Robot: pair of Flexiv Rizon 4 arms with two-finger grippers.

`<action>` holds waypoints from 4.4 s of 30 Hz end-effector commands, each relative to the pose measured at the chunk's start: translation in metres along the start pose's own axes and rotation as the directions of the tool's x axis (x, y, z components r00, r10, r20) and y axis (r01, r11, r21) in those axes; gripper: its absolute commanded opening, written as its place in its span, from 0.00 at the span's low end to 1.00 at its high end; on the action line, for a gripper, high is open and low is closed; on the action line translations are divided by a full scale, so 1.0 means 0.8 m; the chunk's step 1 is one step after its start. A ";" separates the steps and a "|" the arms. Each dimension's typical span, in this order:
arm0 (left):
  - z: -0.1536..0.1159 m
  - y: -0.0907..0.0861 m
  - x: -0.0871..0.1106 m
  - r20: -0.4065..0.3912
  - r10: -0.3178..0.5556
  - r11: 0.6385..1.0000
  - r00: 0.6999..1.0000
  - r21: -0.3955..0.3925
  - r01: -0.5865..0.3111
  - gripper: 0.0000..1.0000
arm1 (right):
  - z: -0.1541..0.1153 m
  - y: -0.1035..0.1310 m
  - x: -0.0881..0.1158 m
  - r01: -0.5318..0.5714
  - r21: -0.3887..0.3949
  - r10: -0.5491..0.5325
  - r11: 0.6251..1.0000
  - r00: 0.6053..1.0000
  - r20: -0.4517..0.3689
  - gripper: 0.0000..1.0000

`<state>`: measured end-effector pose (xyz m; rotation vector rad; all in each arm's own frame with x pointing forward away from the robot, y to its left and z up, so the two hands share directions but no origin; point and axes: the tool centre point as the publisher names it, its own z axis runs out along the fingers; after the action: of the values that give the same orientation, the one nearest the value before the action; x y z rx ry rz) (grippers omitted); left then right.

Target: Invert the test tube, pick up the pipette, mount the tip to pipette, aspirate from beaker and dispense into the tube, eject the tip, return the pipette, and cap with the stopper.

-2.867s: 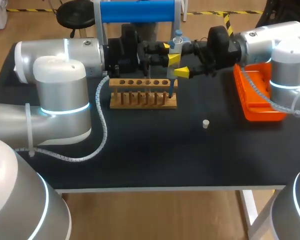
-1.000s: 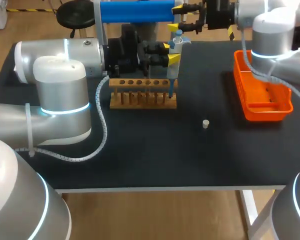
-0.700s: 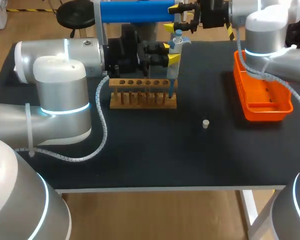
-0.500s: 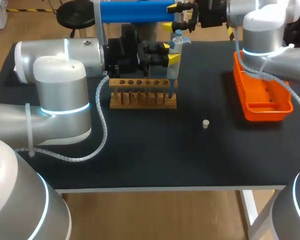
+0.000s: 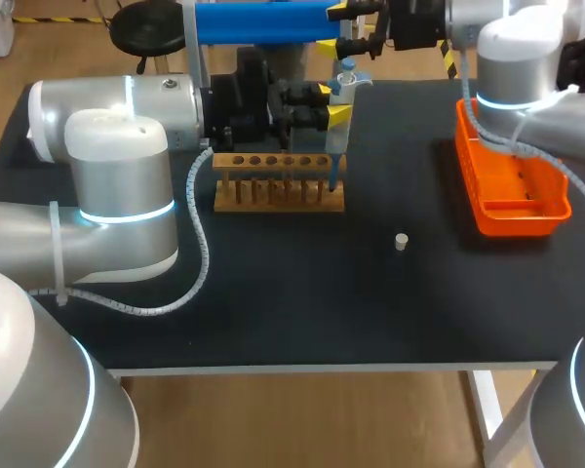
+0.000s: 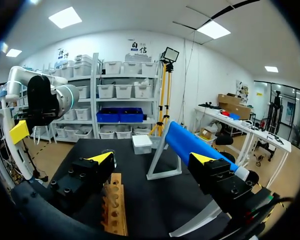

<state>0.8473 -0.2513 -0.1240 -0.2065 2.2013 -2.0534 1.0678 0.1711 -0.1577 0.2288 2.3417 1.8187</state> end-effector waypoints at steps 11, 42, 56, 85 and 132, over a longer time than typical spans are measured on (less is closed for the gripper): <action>0.000 -0.001 0.001 0.002 0.000 1.000 1.000 -0.001 0.000 0.00 | -0.001 0.000 0.001 0.000 0.001 0.000 1.000 1.000 0.003 1.00; 0.000 -0.001 0.001 0.002 0.000 1.000 1.000 -0.001 0.000 0.00 | 0.011 -0.010 -0.003 -0.007 0.046 0.004 0.999 0.998 0.068 1.00; 0.000 -0.001 0.001 0.002 0.000 1.000 1.000 -0.001 0.000 0.00 | 0.013 -0.015 -0.011 -0.034 0.057 0.027 0.998 0.993 0.114 1.00; -0.075 -0.005 -0.015 0.137 -0.014 0.990 0.990 -0.137 0.033 0.00 | 0.014 -0.014 -0.006 -0.010 0.066 0.002 0.998 0.993 0.116 1.00; -0.168 0.040 -0.278 0.602 -0.014 0.995 0.798 -0.074 0.073 0.00 | 0.014 -0.014 -0.006 -0.010 0.066 0.002 0.998 0.993 0.116 1.00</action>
<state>1.0336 -0.0625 -0.1434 -0.7599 1.9595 -1.6172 1.0755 0.1777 -0.1708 0.3393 2.3288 1.6851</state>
